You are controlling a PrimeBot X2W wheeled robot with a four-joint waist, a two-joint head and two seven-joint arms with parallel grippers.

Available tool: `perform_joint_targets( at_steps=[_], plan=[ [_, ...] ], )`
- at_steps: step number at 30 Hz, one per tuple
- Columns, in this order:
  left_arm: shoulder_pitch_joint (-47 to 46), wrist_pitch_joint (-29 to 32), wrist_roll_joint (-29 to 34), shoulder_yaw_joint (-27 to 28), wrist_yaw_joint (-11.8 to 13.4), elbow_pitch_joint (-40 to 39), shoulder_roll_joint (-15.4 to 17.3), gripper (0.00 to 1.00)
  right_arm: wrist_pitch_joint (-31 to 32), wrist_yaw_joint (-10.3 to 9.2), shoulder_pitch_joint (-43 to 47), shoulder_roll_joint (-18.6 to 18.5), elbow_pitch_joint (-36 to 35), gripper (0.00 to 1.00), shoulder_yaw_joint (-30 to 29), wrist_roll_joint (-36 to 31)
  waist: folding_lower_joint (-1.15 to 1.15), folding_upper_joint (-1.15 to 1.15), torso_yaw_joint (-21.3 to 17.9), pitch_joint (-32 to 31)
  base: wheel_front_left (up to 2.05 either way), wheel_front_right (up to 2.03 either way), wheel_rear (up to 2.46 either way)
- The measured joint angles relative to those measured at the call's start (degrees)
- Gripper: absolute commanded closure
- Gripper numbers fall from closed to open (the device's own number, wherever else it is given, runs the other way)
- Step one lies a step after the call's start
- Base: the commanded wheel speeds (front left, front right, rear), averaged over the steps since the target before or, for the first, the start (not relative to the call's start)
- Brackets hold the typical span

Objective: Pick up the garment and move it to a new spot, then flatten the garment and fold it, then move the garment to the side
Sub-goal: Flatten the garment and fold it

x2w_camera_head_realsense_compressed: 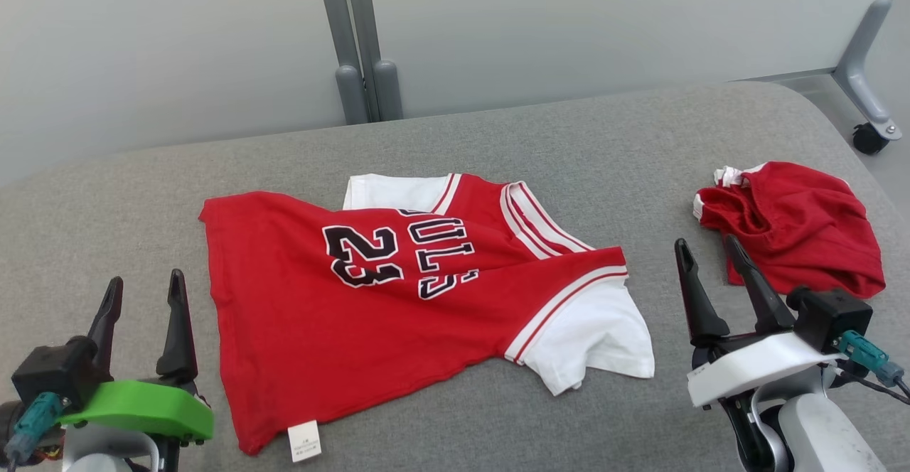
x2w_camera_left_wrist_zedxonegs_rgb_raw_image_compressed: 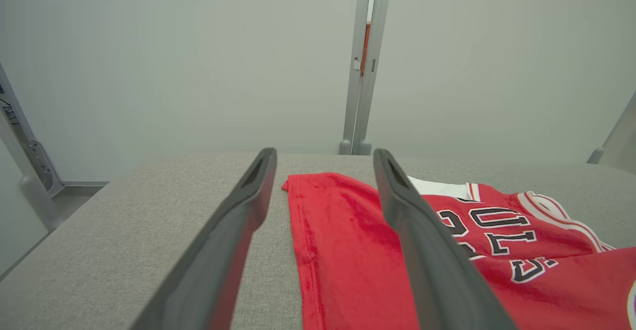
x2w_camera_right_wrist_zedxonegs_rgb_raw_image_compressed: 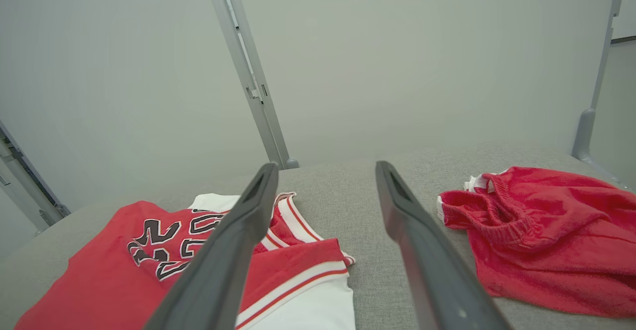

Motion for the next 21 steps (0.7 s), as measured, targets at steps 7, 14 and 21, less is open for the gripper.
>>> perform_joint_targets(
  at_steps=[7, 14, 21],
  plan=[
    [6.3, 0.0, 4.9, 2.2, -0.5, -4.2, -4.1, 0.0, -0.2, 0.0, 1.3, -0.4, -1.2, 0.0, -0.2, -0.5, 0.0, 0.0, 0.8, -0.4, 0.0, 0.0, 0.0],
    [8.5, 0.0, 7.5, 4.3, -2.5, -3.8, -6.9, 0.0, -0.4, 0.0, 2.5, 0.0, -1.3, 0.0, -1.5, -1.9, 0.0, 0.0, 0.7, -0.2, 0.0, 0.0, 0.0],
    [8.7, 0.0, 9.2, 5.6, -4.1, -3.1, -8.0, 0.0, -0.4, 0.0, 2.6, 0.3, -1.2, 0.0, -1.5, -2.2, 0.0, 0.0, 0.9, -0.1, 0.0, 0.0, 0.0]
  ],
)
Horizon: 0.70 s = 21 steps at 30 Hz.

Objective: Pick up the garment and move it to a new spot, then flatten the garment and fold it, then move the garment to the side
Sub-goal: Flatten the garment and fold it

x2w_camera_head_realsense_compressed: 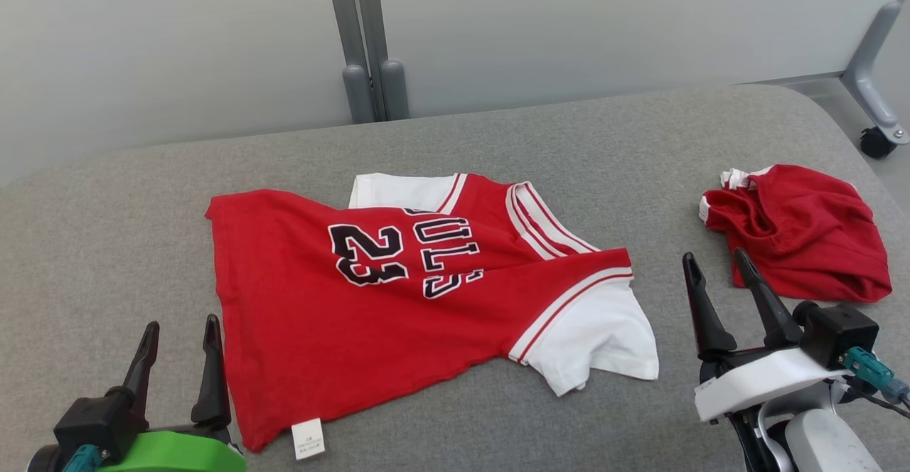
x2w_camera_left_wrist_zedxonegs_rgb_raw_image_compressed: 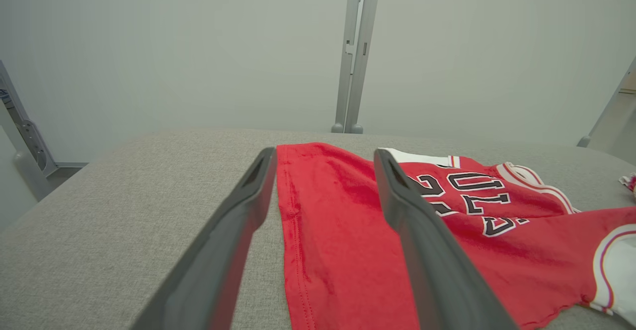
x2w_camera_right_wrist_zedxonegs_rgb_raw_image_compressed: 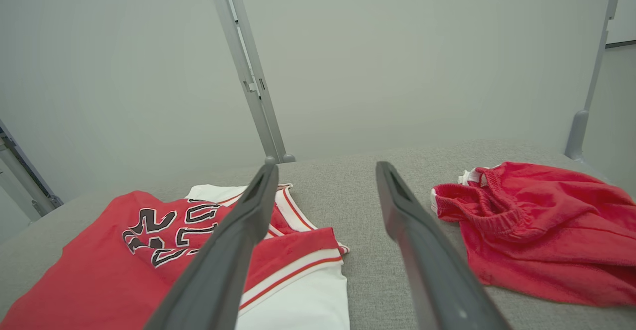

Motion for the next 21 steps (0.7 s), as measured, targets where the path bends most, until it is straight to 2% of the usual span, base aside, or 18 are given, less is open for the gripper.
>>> perform_joint_targets(
  at_steps=[11, 15, 18, 21],
  plan=[
    [0.1, 1.4, 0.2, 0.5, -1.2, 1.4, -1.1, 0.0, 1.5, 0.0, 0.0, -0.5, 0.8, 0.0, 0.1, -0.4, 0.0, 0.0, 0.2, 0.0, 0.0, 0.0, 0.0],
    [1.3, 11.5, -2.0, -1.6, -1.2, 3.1, -0.5, 0.0, 11.4, 0.0, 0.0, -1.5, 3.5, 0.0, 0.3, 0.9, 0.0, 0.0, 0.4, 0.4, 0.0, 0.0, 0.0],
    [1.6, 17.1, -4.2, -2.3, -1.2, 3.1, 0.1, 0.0, 19.7, 0.01, 0.3, -2.2, 5.5, 0.0, 1.4, 1.9, 0.0, 0.0, 0.7, 0.9, 0.0, 0.0, 0.0],
    [1.5, 20.6, -5.0, -2.8, -1.2, 2.4, 0.6, 0.0, 25.4, 0.0, 0.5, -2.2, 6.0, 0.0, 1.5, 3.3, 0.0, 0.0, 1.0, 1.6, 0.0, 0.0, 0.0]
  ],
)
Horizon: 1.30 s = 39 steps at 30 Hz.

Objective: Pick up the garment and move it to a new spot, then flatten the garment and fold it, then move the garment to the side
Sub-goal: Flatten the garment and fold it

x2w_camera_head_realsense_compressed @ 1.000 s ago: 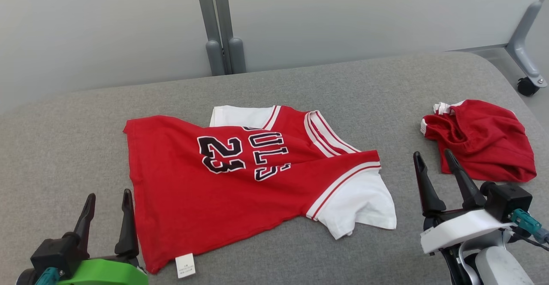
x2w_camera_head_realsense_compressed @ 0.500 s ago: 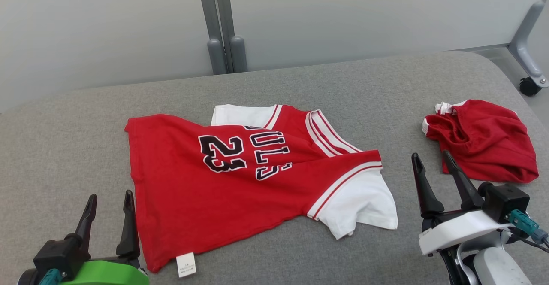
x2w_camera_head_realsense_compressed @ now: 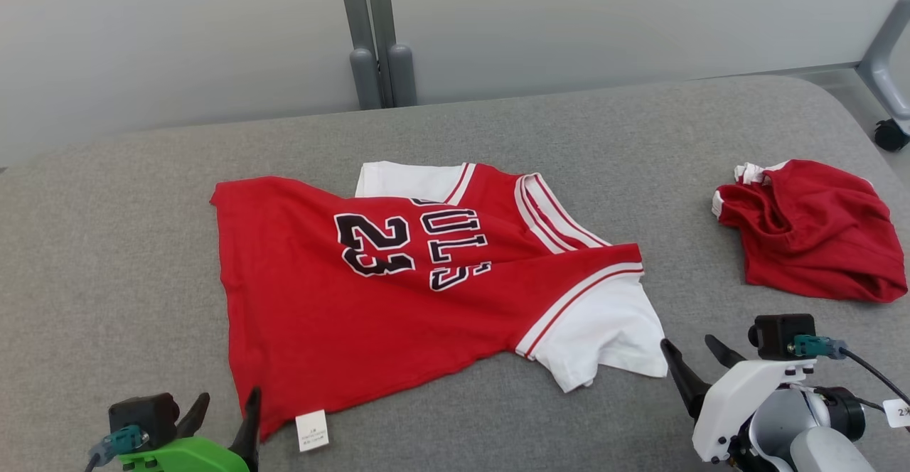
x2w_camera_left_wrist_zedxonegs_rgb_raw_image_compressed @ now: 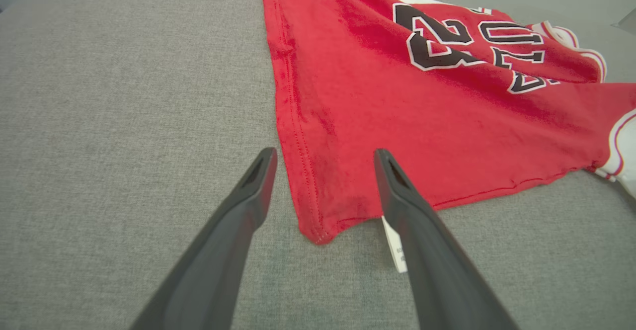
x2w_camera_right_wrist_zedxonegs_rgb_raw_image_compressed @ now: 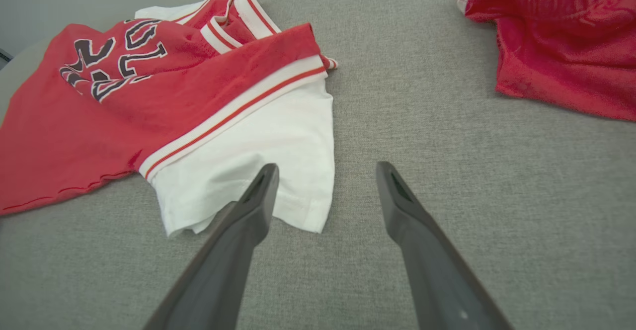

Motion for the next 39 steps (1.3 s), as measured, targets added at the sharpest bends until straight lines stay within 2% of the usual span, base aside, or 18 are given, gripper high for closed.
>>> perform_joint_targets(
  at_steps=[4, 10, 24, 25, 26, 27, 28, 32, 39],
  plan=[
    [-0.6, 3.9, -1.3, -0.9, -0.6, 1.1, 0.4, 0.0, 3.6, 0.0, -0.7, 1.1, 0.2, 0.0, -0.1, 0.7, 0.0, 0.0, 0.4, 1.3, 0.0, 0.0, 0.0],
    [-3.4, 6.3, -2.5, -1.8, -1.9, 4.2, 0.3, 0.0, 6.7, 0.0, -3.1, 3.1, 2.9, 0.0, -1.2, 0.4, 0.0, 0.0, 0.7, 3.6, 0.0, 0.0, 0.0],
    [-7.5, 10.2, -4.0, -3.8, -4.4, 10.8, -0.5, 0.0, 7.9, 0.0, -6.1, 5.2, 6.9, 0.0, -0.7, 0.0, 0.0, 0.0, 0.9, 6.4, 0.0, 0.0, 0.0],
    [-7.6, 10.3, -4.1, -3.8, -4.6, 10.9, -0.5, 0.03, 7.9, 0.0, -6.2, 5.3, 6.9, 0.24, -0.5, 0.2, 0.0, 0.0, 0.9, 6.5, 0.0, 0.0, 0.0],
    [-7.7, 10.4, -4.3, -4.0, -4.6, 10.9, -0.6, 0.42, 7.8, 0.0, -6.2, 5.3, 7.0, 0.59, -0.2, 0.6, 0.0, 0.0, 0.9, 6.5, 0.0, 0.0, 0.0],
    [-7.7, 10.5, -4.3, -4.1, -4.7, 11.0, -0.7, 0.72, 7.6, 0.0, -6.2, 5.2, 7.0, 0.88, 0.3, 0.8, 0.0, 0.0, 0.9, 6.4, 0.0, 0.0, 0.0],
    [-7.8, 10.5, -4.3, -4.1, -4.9, 11.1, -0.7, 1.0, 7.2, 0.0, -6.2, 5.2, 6.9, 1.0, 0.7, 1.1, 0.0, 0.0, 0.9, 6.4, 0.0, 0.0, 0.0],
    [-7.8, 9.6, -4.9, -4.4, -5.3, 11.2, -1.0, 1.0, 6.0, 0.0, -6.2, 4.9, 6.7, 1.0, 1.8, 1.8, 0.0, 0.0, 0.9, 6.0, 0.0, 0.0, 0.0],
    [-7.5, 8.0, -4.1, -4.0, -4.5, 10.2, 0.0, 1.0, 3.0, 0.0, -5.8, 3.2, 5.1, 1.0, 2.8, 3.8, 0.0, 0.0, 0.8, 4.2, 0.0, 0.0, 0.0]
  ],
)
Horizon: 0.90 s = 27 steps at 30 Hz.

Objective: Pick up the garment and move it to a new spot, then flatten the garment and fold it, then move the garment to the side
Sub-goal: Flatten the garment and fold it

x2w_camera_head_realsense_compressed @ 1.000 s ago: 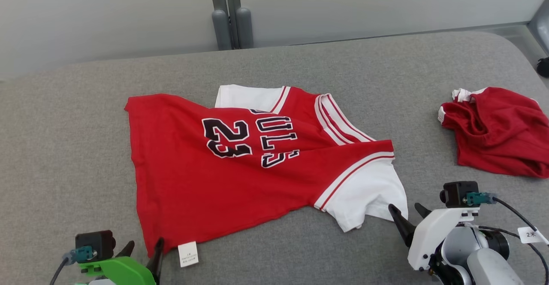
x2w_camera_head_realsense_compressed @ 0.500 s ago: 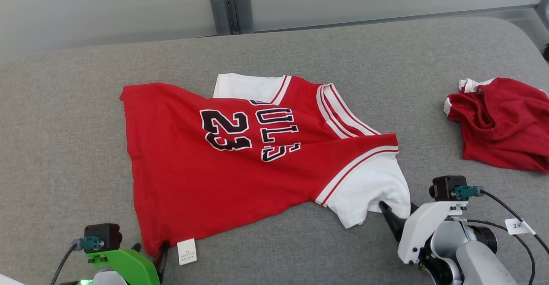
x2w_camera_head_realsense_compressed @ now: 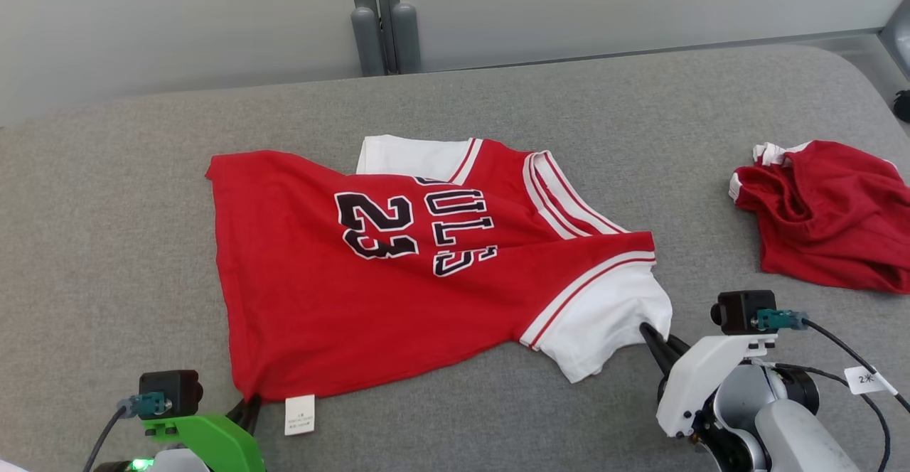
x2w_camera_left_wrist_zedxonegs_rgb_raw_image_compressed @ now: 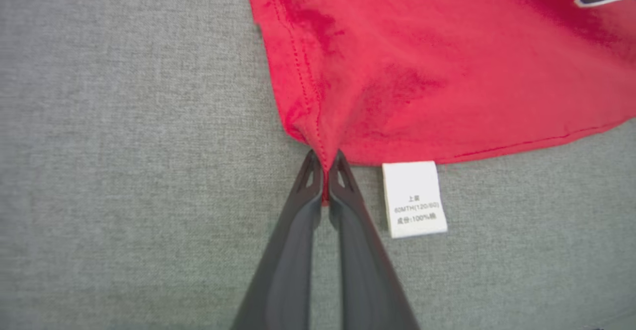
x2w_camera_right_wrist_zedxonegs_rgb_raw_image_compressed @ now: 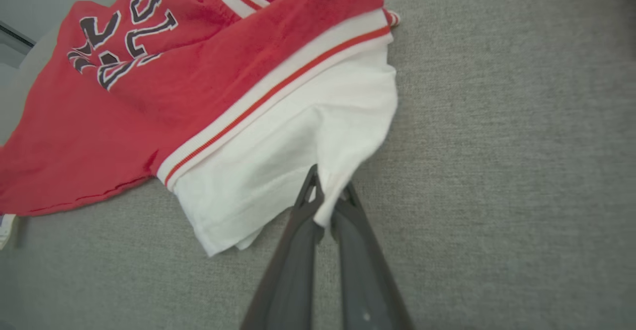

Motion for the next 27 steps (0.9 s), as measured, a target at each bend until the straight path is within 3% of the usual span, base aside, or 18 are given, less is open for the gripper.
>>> perform_joint_targets(
  at_steps=[8, 12, 19, 27],
  plan=[
    [-0.6, -2.6, 1.3, 1.1, 0.0, -4.0, 2.0, 1.0, -4.2, 0.0, 0.1, -1.5, -6.1, 1.0, 1.2, 5.9, 0.0, 0.0, -0.4, -0.9, 0.0, 0.0, 0.0],
    [-6.6, -2.1, 2.4, 1.4, -1.2, -5.1, 3.8, 1.0, -7.1, 0.0, -4.5, -2.9, -8.8, 1.0, 1.7, 9.1, 0.0, 0.0, -0.6, 0.6, 0.0, 0.0, 0.0],
    [-24.6, -1.1, 4.6, 1.6, -5.1, -3.2, 5.1, 1.0, -12.3, -0.01, -18.3, -6.0, -7.9, 1.0, 2.7, 8.1, 0.0, 0.0, -0.9, 5.7, 0.0, 0.0, 0.0],
    [-51.3, -0.2, 7.6, -1.2, -9.8, 6.5, 3.8, 1.0, -14.0, 0.0, -42.2, -8.1, -2.4, 1.0, 5.6, 9.5, 0.0, 0.0, -0.7, 14.6, 0.0, 0.0, 0.0]
  ],
)
